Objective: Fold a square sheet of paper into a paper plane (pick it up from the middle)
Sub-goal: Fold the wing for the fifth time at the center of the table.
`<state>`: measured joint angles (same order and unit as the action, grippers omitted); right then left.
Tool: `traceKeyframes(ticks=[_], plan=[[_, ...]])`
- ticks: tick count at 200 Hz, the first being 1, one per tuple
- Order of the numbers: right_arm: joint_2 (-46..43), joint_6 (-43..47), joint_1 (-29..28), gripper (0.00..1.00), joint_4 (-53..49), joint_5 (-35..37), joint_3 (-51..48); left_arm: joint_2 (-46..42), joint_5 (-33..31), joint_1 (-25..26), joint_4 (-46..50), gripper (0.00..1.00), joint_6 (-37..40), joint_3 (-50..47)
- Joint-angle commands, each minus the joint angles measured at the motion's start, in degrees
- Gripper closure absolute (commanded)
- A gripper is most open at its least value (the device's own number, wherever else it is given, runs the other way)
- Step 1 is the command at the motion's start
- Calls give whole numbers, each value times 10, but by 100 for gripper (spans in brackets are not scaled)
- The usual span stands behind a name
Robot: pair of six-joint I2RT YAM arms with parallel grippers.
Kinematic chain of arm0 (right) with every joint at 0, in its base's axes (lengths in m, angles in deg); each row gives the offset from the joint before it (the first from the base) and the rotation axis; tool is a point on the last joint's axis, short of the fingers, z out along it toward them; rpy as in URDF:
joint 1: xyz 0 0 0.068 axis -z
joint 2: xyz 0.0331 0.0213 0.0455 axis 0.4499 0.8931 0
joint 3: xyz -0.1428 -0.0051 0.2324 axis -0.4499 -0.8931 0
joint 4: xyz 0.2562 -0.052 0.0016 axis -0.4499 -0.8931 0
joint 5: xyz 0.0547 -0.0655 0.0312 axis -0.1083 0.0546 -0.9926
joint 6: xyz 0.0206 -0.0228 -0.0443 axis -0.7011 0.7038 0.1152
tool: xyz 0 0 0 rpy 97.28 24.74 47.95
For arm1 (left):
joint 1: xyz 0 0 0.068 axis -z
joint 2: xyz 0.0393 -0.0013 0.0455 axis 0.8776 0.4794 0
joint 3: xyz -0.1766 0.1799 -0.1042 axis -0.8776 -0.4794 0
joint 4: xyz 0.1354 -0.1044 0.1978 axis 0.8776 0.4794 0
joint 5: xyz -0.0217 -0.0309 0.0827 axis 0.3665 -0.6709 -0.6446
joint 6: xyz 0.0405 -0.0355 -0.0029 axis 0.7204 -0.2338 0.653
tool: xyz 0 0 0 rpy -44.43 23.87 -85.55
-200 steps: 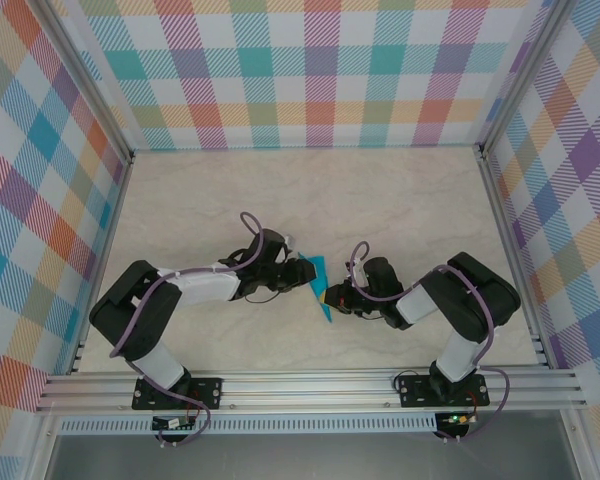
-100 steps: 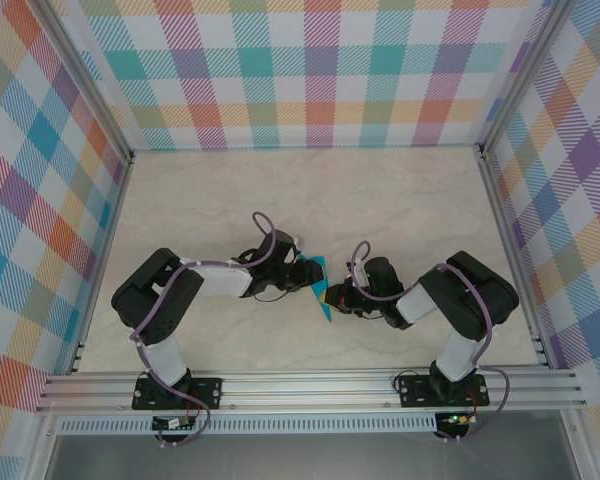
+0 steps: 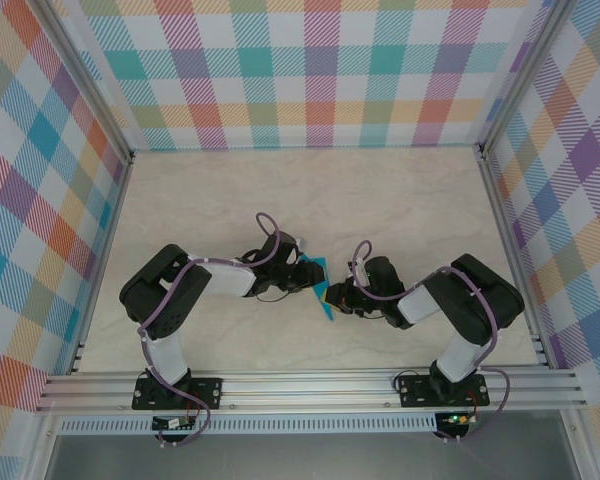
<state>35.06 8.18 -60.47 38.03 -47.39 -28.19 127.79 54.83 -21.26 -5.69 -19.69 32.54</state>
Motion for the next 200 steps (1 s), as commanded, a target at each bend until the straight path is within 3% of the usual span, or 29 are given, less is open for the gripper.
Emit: traceKeyframes(ticks=[1,32,59,117,200], plan=[[-26,21,2,87,-121,25,-1,28,-22,5,27,65,14,-3],[-43,32,2,86,-157,11,7,32,-19,5,30,65,14,-2],[-27,41,1,91,-185,2,18,32,-19,5,34,65,15,4],[-26,59,-12,95,-286,45,28,33,-21,5,57,65,14,15],[-105,89,-30,88,-403,64,59,38,-18,6,69,66,13,28]])
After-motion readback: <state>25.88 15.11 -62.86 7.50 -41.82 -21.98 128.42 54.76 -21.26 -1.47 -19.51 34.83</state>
